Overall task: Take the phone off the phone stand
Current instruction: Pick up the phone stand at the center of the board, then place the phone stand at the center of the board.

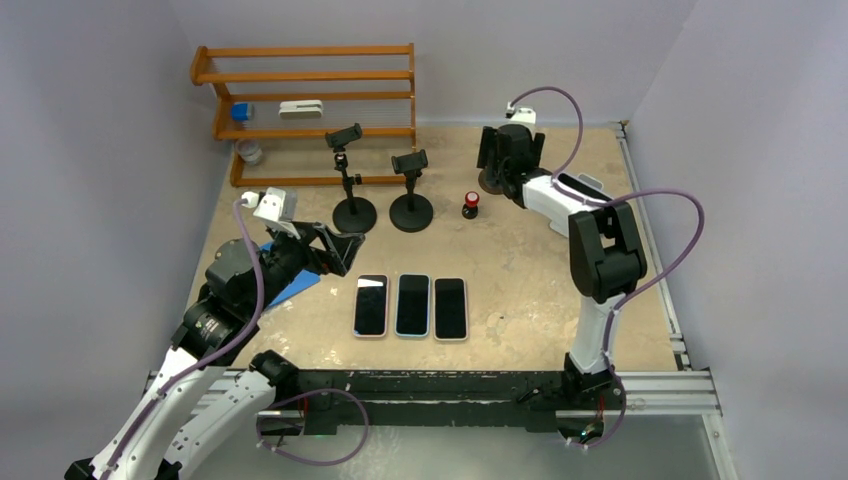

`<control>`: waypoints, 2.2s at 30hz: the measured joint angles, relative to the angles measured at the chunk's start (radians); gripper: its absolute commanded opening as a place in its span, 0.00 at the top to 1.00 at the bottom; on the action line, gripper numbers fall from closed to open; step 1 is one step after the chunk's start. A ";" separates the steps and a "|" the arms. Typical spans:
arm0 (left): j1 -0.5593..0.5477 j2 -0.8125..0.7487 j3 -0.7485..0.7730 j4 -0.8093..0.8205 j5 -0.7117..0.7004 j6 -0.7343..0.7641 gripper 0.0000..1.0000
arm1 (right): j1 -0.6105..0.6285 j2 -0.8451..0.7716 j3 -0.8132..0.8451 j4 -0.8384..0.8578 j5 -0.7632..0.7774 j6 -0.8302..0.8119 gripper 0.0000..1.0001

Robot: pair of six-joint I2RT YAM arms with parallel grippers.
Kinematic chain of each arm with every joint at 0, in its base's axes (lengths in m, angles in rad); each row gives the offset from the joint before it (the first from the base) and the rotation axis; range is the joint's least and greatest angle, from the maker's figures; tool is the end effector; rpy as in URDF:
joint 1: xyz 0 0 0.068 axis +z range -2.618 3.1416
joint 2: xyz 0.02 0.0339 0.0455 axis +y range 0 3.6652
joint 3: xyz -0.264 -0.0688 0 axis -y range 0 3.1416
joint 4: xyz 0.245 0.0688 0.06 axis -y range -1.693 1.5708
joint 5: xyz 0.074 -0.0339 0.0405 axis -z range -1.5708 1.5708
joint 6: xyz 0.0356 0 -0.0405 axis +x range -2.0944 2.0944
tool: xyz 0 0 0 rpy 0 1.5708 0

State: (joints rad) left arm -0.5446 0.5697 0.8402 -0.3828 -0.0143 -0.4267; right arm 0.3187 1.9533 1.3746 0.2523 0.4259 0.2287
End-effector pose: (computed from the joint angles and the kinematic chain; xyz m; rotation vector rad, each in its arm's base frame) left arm 0.1086 -0.0652 0.3669 0.0911 1.7321 -0.7125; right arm 0.4388 0.1293 0.2405 0.2029 1.8561 -0.0264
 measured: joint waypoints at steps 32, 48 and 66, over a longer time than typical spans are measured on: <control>0.000 0.010 0.000 0.001 0.003 0.000 0.07 | -0.012 0.122 0.097 -0.026 -0.029 -0.013 0.11; 0.000 0.011 0.000 0.001 0.003 0.000 0.07 | -0.017 0.122 0.102 -0.023 -0.054 -0.020 0.46; 0.000 0.010 0.000 0.000 0.003 0.000 0.07 | 0.064 0.064 0.106 -0.026 -0.053 -0.008 0.55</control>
State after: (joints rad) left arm -0.5449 0.5800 0.8402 -0.3824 -0.0116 -0.4267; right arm 0.3828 2.0178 1.4803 0.2260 0.3729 0.2203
